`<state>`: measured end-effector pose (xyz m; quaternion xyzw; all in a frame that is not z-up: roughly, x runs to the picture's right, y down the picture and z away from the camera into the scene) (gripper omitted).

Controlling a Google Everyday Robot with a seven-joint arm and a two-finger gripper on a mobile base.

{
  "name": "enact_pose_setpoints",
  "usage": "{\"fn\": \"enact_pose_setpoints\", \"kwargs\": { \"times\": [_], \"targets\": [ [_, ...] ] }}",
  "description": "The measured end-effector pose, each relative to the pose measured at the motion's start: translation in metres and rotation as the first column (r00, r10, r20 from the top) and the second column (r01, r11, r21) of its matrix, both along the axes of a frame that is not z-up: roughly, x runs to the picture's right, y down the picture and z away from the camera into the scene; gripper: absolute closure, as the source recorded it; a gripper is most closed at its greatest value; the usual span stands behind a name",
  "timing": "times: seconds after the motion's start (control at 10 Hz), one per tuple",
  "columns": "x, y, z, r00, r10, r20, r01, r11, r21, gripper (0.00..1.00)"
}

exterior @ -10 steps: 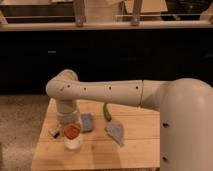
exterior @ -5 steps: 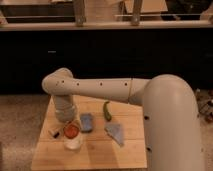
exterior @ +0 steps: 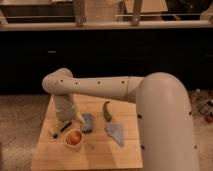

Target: Place apple in paper cup

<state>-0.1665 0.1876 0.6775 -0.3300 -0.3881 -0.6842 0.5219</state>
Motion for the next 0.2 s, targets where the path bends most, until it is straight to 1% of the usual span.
{"fn": "enact_pose_setpoints", "kwargs": {
  "times": [0.2],
  "targets": [
    [0.0013,0.0008,0.0004,1.000,0.003,-0.001,-0.003,1.0000,-0.001,0.20]
  ]
}}
